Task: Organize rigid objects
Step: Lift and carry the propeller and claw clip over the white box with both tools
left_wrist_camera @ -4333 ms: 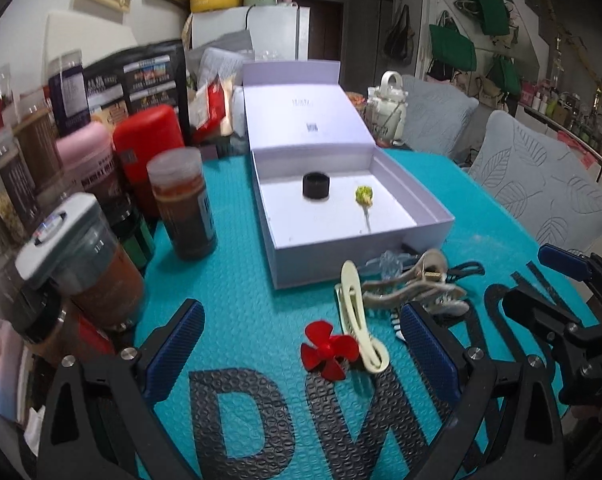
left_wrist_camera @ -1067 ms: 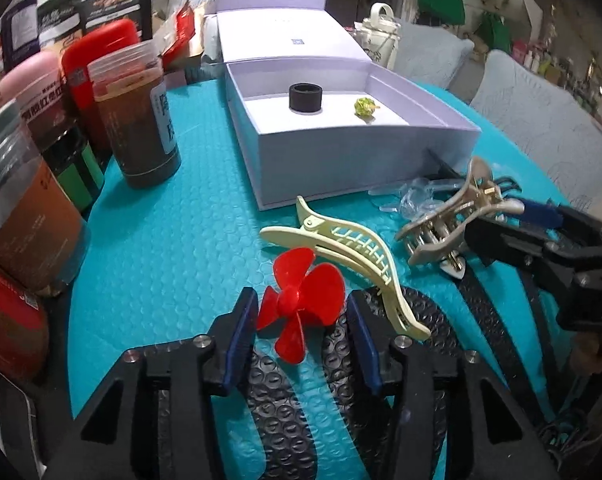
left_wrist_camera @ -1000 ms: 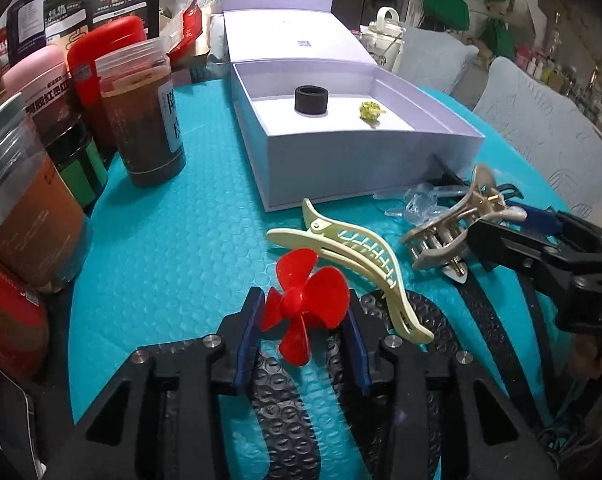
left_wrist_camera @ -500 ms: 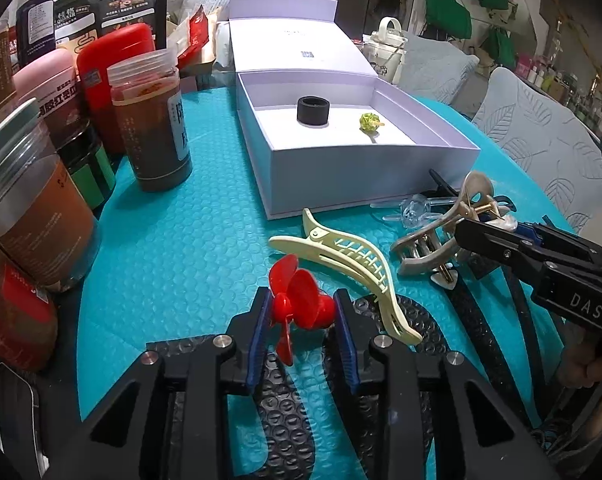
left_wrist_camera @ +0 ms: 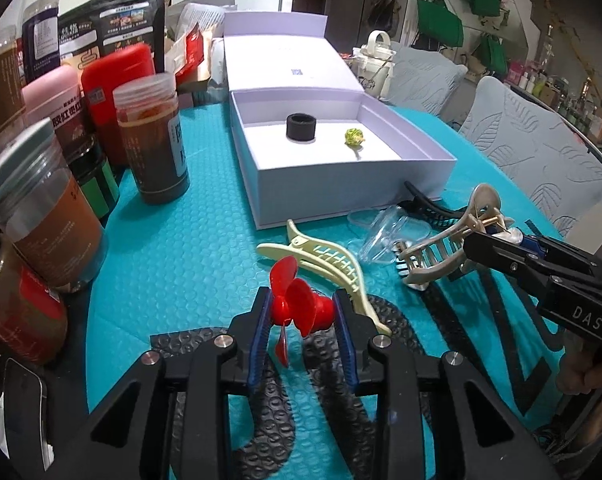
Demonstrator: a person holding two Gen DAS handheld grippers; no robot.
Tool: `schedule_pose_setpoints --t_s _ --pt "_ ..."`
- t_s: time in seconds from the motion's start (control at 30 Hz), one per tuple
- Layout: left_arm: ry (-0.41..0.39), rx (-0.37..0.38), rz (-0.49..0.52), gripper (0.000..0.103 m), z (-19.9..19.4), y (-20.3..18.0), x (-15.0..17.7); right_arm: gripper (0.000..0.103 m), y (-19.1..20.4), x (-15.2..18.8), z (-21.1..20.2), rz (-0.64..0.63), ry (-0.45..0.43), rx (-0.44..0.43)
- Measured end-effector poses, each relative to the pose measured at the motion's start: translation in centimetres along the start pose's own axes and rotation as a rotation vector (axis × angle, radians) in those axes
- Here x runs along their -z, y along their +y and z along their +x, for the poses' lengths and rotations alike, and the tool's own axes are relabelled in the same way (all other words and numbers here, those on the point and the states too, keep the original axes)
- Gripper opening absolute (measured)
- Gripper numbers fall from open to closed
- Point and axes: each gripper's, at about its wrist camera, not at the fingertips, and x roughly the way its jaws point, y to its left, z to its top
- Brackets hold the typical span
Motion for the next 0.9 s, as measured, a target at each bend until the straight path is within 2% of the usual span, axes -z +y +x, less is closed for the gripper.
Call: schedule_pose_setpoints --t_s 0.57,0.9 --pt "-0.099 0.027 0.061 0.030 -4.6 -2.9 -2.2 0.034 1.0 -1.0 -6.7 -0.010 -0.090 -0.001" --pt "-0.133 0.045 0.102 0.030 -5.5 -4.4 -4.4 0.034 1.2 -1.7 -8.4 -0.001 -0.114 -0.015"
